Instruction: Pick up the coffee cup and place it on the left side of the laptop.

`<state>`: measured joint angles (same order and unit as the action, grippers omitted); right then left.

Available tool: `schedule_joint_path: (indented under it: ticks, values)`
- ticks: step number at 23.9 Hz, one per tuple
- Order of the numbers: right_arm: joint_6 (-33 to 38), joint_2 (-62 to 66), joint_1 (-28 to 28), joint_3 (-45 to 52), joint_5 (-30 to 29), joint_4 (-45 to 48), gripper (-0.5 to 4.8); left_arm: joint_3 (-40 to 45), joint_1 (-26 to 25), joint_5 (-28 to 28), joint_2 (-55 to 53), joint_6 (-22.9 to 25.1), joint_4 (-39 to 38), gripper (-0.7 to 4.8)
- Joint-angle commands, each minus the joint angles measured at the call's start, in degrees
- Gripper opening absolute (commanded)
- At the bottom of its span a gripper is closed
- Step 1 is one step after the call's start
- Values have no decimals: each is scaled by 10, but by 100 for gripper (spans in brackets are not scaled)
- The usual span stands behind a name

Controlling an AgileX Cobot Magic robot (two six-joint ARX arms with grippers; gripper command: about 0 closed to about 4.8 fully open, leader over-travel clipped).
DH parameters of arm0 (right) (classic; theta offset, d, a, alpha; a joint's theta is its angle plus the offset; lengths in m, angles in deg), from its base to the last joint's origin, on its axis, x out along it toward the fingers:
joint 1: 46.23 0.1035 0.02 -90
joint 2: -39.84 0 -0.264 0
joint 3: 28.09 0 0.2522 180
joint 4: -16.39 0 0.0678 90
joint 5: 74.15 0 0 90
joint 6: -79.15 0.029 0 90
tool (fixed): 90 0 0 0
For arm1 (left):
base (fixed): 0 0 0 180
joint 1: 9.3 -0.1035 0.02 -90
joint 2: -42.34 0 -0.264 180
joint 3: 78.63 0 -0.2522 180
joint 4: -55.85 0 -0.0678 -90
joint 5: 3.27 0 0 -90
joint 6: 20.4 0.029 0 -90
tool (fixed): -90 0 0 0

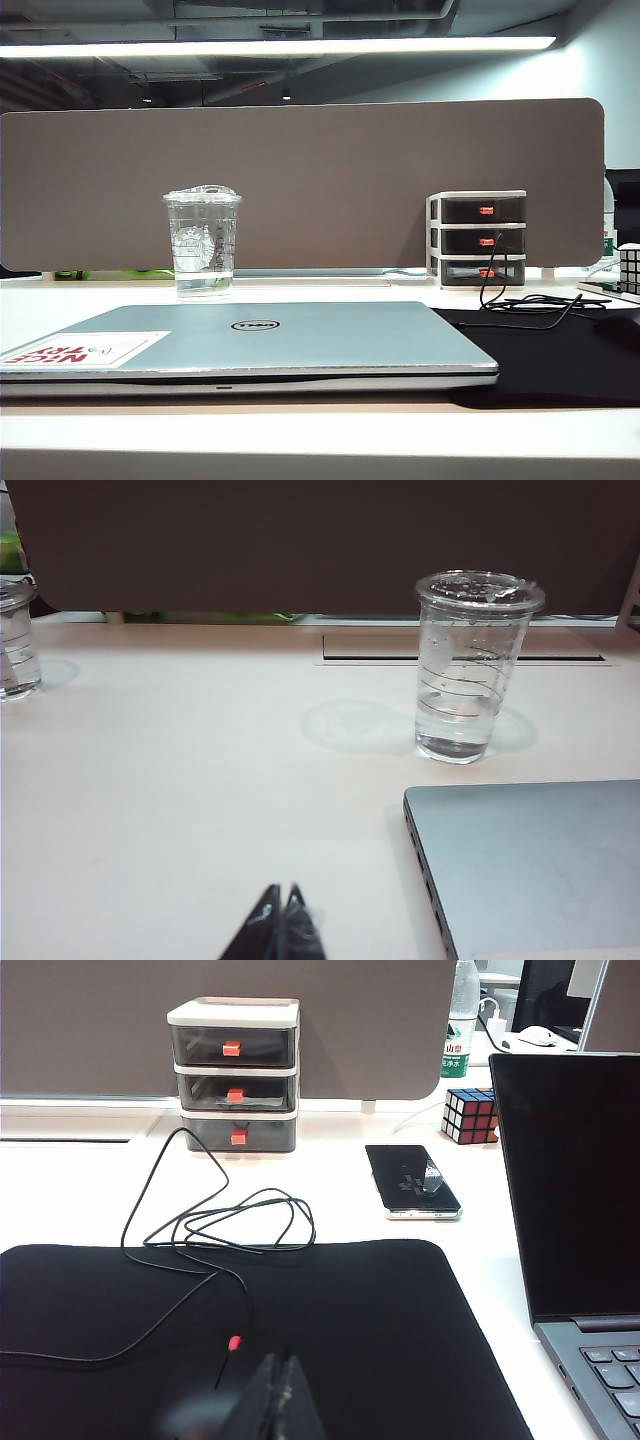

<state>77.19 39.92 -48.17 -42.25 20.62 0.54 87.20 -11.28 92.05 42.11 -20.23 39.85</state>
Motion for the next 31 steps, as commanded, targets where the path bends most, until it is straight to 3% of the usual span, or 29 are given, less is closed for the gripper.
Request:
schedule_joint_path:
  ticks: [1, 8, 12, 16, 17, 19, 21, 24, 31]
  values:
    - [0, -1, 0, 3, 3, 6, -1, 0, 0, -1, -1, -2, 6, -5]
    - [0, -1, 0, 3, 2, 6, -1, 0, 0, -1, -1, -2, 10, -5]
    - [25, -1, 0, 3, -16, 6, -1, 0, 0, 21, -1, -49, 10, -5]
    - [75, -1, 0, 3, -147, 6, -1, 0, 0, 139, -1, -77, 10, -5]
    - [80, -1, 0, 4, -231, 6, -1, 0, 0, 185, -1, -77, 10, -5]
    - [80, -1, 0, 4, -334, 6, -1, 0, 1, 226, -1, -77, 8, -5]
    - [80, -1, 0, 4, -421, 6, -1, 0, 2, 230, -1, -77, 6, -5]
    - [80, -1, 0, 4, -480, 6, -1, 0, 2, 230, -1, -77, 6, -4]
    - [80, -1, 0, 4, -484, 6, -1, 0, 2, 228, -1, -106, 9, -5]
